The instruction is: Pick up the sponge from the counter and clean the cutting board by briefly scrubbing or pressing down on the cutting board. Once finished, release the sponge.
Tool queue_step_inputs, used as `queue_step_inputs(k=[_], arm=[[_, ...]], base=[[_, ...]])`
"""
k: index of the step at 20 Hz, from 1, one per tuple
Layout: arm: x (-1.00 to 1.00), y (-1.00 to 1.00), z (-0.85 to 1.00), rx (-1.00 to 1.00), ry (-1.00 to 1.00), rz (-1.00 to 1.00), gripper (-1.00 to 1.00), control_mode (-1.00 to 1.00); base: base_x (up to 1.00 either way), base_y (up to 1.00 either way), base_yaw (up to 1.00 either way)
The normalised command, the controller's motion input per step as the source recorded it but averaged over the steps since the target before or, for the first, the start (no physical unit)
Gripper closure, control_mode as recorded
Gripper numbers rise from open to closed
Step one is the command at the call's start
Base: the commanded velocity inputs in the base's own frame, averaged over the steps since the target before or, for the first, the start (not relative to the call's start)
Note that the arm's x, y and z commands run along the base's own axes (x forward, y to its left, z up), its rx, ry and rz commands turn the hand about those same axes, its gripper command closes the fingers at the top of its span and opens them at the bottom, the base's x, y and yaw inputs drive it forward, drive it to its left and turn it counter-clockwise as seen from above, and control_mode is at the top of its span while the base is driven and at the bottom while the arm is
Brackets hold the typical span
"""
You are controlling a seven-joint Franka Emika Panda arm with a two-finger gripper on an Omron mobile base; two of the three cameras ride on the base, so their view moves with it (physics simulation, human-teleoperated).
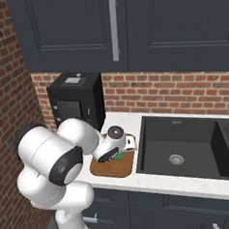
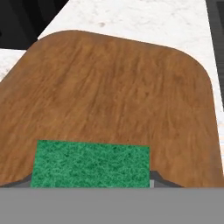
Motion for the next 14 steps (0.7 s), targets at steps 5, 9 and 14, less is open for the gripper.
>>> queue_step_inputs(k=[5, 9, 14], arm=[[0.0, -0.31, 0.0, 0.0, 0.0, 0.0, 1.0, -1.0], [0.0, -0.02, 0.0, 0.0, 0.0, 0.0, 1.0, -1.0], [-0.06, 0.19, -0.05, 0.0, 0.0, 0.0, 1.0, -1.0]], base=[[0.0, 0.0, 0.0], [0.0, 0.0, 0.0], [0.0, 0.0, 0.0]])
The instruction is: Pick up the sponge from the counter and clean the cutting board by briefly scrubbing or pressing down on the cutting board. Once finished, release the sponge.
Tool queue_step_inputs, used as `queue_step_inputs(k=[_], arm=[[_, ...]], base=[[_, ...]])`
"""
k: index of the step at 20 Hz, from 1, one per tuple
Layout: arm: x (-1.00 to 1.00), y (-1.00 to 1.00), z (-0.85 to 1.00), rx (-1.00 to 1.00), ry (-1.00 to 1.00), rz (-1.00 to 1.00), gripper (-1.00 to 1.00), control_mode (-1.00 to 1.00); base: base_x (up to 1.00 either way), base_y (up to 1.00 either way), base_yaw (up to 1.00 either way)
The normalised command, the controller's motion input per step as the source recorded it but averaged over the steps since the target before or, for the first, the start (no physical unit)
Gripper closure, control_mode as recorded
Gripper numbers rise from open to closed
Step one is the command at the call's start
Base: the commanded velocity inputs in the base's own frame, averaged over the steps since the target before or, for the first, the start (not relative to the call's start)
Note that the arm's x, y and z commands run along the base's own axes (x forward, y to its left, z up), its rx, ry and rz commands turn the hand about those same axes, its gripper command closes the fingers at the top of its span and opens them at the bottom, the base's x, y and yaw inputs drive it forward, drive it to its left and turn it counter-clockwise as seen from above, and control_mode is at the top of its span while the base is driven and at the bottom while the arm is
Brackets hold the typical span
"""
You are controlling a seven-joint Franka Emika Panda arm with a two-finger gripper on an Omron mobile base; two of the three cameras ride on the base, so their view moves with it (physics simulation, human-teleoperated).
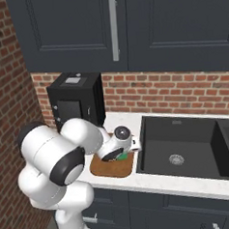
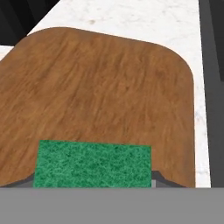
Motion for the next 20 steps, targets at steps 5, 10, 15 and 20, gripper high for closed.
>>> queue_step_inputs(k=[5, 10, 15, 20], arm=[[-0.02, 0.48, -0.02, 0.0, 0.01, 0.0, 1.0, -1.0], [0.0, 0.59, -0.02, 0.0, 0.02, 0.0, 1.0, -1.0], [0.0, 0.47, -0.05, 0.0, 0.04, 0.0, 1.0, -1.0], [0.0, 0.1, -0.1, 0.0, 0.02, 0.0, 1.0, -1.0]], base=[[0.0, 0.0, 0.0], [0.0, 0.0, 0.0], [0.0, 0.0, 0.0], [0.0, 0.0, 0.0]])
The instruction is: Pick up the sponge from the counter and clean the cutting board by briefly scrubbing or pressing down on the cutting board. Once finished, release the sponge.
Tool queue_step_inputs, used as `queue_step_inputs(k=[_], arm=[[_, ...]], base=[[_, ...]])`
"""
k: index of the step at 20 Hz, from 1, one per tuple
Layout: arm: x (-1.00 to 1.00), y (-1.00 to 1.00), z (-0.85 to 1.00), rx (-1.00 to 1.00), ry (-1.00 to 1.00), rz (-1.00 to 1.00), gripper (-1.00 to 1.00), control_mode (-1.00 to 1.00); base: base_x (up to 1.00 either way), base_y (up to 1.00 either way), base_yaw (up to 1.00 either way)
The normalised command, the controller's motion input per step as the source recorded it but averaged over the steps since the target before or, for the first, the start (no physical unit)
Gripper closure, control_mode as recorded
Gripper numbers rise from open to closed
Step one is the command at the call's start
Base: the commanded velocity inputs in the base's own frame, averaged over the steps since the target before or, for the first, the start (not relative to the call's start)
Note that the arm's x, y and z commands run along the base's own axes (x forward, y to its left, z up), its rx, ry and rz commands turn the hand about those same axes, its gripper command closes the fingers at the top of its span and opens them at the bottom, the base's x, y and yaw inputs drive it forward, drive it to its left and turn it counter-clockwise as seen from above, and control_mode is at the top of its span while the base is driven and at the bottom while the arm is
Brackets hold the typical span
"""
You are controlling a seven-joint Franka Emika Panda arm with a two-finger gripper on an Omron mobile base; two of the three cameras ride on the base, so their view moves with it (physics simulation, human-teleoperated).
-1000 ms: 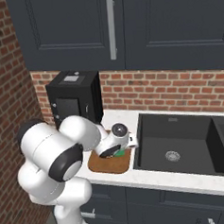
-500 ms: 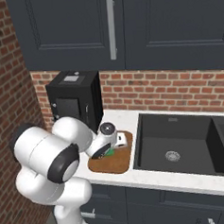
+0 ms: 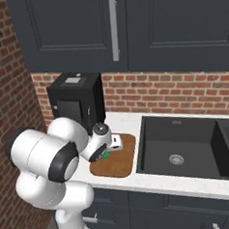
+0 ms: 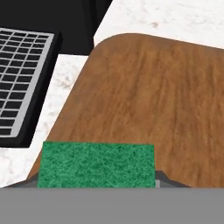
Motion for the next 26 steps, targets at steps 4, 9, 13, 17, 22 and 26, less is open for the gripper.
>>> queue_step_inputs(k=[4, 9, 13, 17, 22, 26], arm=[[0.0, -0.14, -0.15, 0.0, 0.0, -0.01, 1.0, -1.0], [0.0, -0.5, -0.2, 0.0, 0.0, -0.04, 1.0, -1.0], [0.0, -0.63, -0.17, 0.0, 0.0, -0.05, 1.0, -1.0], [0.0, -0.62, -0.05, 0.0, 0.0, -0.04, 1.0, -1.0], [-0.03, -0.56, 0.0, 0.0, -0.01, -0.03, 1.0, -1.0], [-0.06, -0.36, -0.07, 0.0, -0.01, 0.0, 1.0, -1.0]], base=[[0.0, 0.0, 0.0], [0.0, 0.0, 0.0], [0.0, 0.0, 0.0], [0.0, 0.0, 0.0], [0.0, 0.0, 0.0], [0.0, 0.0, 0.0]])
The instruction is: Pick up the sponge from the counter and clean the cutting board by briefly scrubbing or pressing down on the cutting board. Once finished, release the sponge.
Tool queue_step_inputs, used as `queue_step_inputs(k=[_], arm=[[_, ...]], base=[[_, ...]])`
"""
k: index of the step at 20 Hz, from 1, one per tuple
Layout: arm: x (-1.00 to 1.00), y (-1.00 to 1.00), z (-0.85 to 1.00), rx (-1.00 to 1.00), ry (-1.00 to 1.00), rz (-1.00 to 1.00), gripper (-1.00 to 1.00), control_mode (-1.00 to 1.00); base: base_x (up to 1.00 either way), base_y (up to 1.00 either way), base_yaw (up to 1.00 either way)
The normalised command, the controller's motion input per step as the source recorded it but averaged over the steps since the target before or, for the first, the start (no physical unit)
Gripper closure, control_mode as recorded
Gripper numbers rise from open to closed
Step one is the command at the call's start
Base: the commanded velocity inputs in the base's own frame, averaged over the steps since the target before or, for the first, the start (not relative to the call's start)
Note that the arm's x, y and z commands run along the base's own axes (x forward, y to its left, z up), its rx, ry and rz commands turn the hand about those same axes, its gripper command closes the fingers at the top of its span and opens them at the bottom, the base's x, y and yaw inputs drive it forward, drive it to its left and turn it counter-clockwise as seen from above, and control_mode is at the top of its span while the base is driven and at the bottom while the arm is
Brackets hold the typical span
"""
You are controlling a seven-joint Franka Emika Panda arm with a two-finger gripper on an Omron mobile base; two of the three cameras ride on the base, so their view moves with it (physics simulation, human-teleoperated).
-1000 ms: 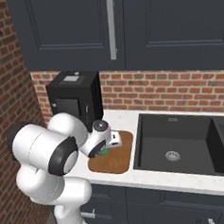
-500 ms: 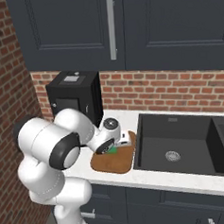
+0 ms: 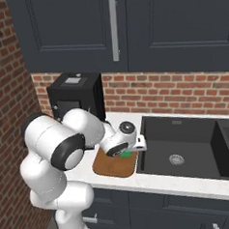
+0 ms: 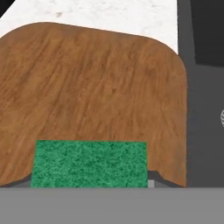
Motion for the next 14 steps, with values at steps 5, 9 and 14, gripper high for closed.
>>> queue_step_inputs(k=[5, 9, 14], arm=[[-0.31, 0.0, -0.1, 0.0, 0.0, 0.0, 1.0, -1.0], [-0.63, 0.1, -0.13, 0.0, 0.0, 0.0, 1.0, -1.0], [-0.59, 0.13, -0.04, 0.0, 0.0, 0.0, 1.0, -1.0]], base=[[0.0, 0.0, 0.0], [0.0, 0.0, 0.0], [0.0, 0.0, 0.0]])
